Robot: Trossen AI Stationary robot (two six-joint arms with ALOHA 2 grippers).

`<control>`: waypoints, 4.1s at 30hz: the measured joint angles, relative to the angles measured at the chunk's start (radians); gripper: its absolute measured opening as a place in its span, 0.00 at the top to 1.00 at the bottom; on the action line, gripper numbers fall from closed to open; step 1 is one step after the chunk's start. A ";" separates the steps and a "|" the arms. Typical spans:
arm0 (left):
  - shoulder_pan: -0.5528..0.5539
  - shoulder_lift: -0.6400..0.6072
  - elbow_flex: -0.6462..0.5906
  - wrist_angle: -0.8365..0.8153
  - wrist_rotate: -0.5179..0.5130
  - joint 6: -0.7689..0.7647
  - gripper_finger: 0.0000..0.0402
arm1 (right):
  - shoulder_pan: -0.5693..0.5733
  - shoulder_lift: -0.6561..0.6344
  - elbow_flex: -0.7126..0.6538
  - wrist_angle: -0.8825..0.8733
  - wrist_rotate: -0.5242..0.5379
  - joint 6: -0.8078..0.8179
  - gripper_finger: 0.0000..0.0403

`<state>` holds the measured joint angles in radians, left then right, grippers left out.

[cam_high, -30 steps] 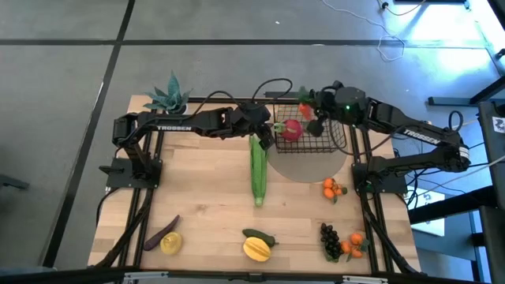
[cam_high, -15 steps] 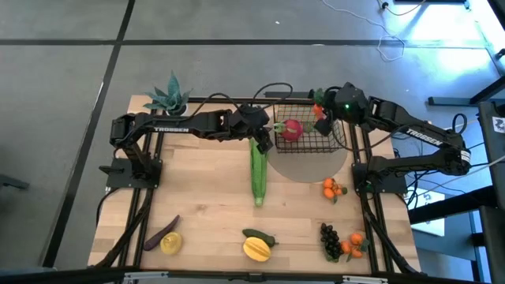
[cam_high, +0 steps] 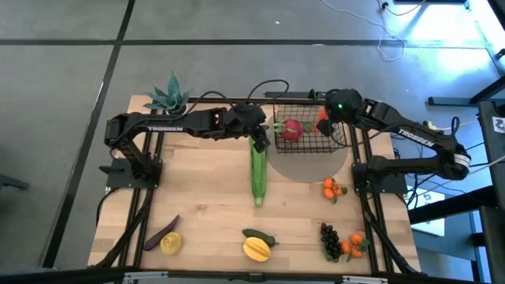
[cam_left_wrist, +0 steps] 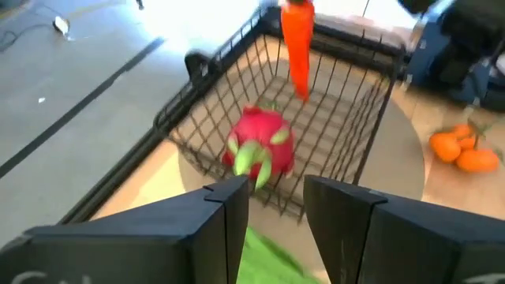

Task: Build produce basket
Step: Put the carrot into the black wire basket, then put the pear into the black wire basket

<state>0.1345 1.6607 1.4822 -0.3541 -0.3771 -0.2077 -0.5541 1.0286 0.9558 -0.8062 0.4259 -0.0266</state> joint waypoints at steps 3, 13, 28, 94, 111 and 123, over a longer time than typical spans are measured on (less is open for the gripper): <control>-0.005 -0.008 -0.001 -0.008 0.000 0.000 0.73 | -0.029 0.000 -0.033 0.019 -0.001 -0.002 1.00; -0.007 -0.011 -0.001 -0.032 0.001 0.000 0.73 | -0.098 0.000 -0.154 0.101 -0.027 -0.001 1.00; -0.007 -0.011 -0.001 -0.031 0.001 0.000 0.73 | -0.162 0.000 -0.191 0.164 0.033 0.022 1.00; -0.103 -0.010 -0.002 -0.824 0.360 -0.739 0.73 | 0.185 -0.111 0.245 -0.336 -0.556 0.147 0.69; -0.487 -0.023 -0.002 -1.064 0.739 -1.159 0.73 | 0.281 -0.111 0.245 -0.266 -0.551 0.157 0.69; -0.766 -0.018 -0.002 -1.042 0.760 -1.497 0.73 | 0.281 -0.111 0.245 -0.243 -0.551 0.155 0.69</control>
<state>-0.6311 1.6422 1.4807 -1.3956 0.3833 -1.7042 -0.2733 0.9173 1.2011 -1.0492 -0.1249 0.1284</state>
